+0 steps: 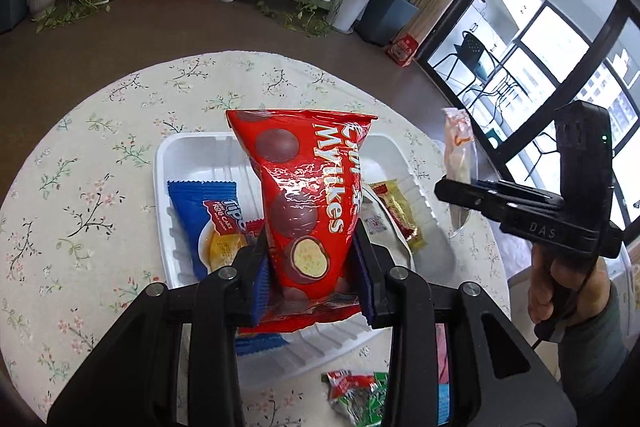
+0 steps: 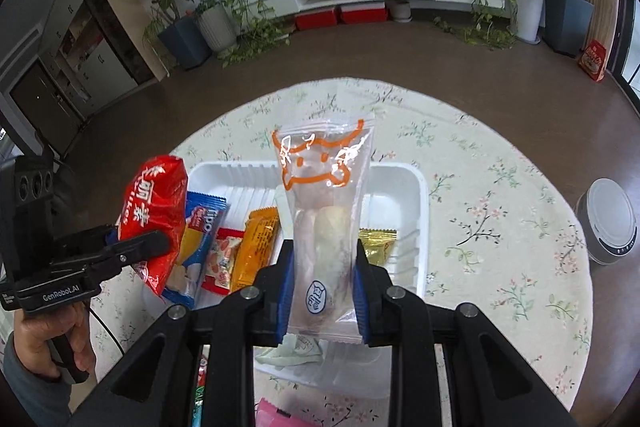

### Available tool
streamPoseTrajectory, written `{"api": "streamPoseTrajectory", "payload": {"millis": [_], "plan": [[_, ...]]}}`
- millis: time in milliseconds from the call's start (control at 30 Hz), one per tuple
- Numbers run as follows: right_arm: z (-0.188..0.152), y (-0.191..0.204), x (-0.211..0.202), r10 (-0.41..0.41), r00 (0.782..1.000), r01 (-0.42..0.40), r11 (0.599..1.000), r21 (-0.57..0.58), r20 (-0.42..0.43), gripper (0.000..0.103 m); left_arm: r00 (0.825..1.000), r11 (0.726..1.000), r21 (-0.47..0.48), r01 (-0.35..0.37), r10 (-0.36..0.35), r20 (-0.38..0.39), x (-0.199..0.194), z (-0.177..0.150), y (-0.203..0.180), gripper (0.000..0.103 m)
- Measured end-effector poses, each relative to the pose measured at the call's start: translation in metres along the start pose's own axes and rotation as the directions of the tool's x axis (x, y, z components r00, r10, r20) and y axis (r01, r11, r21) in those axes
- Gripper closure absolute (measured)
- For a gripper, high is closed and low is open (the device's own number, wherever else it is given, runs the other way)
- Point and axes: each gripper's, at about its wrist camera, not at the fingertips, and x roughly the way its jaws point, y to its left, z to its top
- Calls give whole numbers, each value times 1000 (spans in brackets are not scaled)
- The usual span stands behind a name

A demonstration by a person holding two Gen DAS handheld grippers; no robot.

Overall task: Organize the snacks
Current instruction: 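Carry both packets over the white tray and lower them inside, then open both tools to release the packets in the tray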

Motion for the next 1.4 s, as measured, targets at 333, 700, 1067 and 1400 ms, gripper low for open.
{"api": "streamPoseTrajectory", "payload": {"millis": [333, 700, 1067, 1400], "plan": [[2, -3, 43, -31, 994, 29, 999, -22, -102, 75, 998, 1000, -4, -17, 17, -54, 45, 4, 6, 71], [2, -2, 65, -68, 982, 62, 997, -42, -173, 75, 993, 999, 21, -39, 41, -107, 73, 3, -1, 70], [0, 6, 67, -105, 981, 95, 993, -70, -163, 72, 990, 995, 51, -82, 87, -111, 82, -1, -10, 48], [-3, 6, 62, -128, 984, 118, 990, -83, -127, 53, 991, 994, 53, -97, 102, -85, 80, -5, -13, 35]]}}
